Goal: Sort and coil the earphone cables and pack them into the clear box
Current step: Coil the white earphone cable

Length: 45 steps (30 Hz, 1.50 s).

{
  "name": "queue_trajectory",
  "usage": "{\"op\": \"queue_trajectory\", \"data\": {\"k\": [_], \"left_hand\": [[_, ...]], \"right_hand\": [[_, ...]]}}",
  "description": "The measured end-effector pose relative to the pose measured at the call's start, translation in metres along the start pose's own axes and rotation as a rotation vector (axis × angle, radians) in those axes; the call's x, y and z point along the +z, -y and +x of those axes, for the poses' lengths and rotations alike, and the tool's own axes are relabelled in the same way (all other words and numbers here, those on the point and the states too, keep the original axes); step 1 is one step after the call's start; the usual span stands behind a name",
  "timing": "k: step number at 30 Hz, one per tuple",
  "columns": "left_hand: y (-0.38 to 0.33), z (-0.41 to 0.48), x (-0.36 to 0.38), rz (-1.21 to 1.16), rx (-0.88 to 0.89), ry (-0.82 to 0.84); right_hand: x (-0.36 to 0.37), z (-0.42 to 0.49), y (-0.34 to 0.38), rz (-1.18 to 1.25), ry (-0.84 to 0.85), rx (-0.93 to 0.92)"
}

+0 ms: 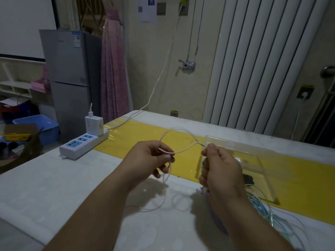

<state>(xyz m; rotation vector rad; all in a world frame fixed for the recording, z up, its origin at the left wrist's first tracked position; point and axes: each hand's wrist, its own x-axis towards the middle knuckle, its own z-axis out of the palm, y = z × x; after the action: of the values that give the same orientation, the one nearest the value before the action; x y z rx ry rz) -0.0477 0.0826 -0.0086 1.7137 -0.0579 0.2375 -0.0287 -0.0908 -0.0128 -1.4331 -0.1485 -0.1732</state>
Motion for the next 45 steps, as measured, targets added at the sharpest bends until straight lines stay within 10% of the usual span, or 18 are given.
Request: {"op": "queue_trajectory", "data": {"k": [16,28,45], "left_hand": [[0.001,0.005,-0.002,-0.168,0.027,-0.148],[0.003,0.008,0.0,-0.183,0.085,-0.261],[0.015,0.02,-0.019,-0.316,-0.182,-0.611]], "right_hand": [[0.012,-0.011,-0.008,-0.1,0.034,0.305],[0.013,-0.018,-0.009,-0.238,0.401,0.231],[-0.007,-0.009,0.006,-0.402,0.47,0.278]]}}
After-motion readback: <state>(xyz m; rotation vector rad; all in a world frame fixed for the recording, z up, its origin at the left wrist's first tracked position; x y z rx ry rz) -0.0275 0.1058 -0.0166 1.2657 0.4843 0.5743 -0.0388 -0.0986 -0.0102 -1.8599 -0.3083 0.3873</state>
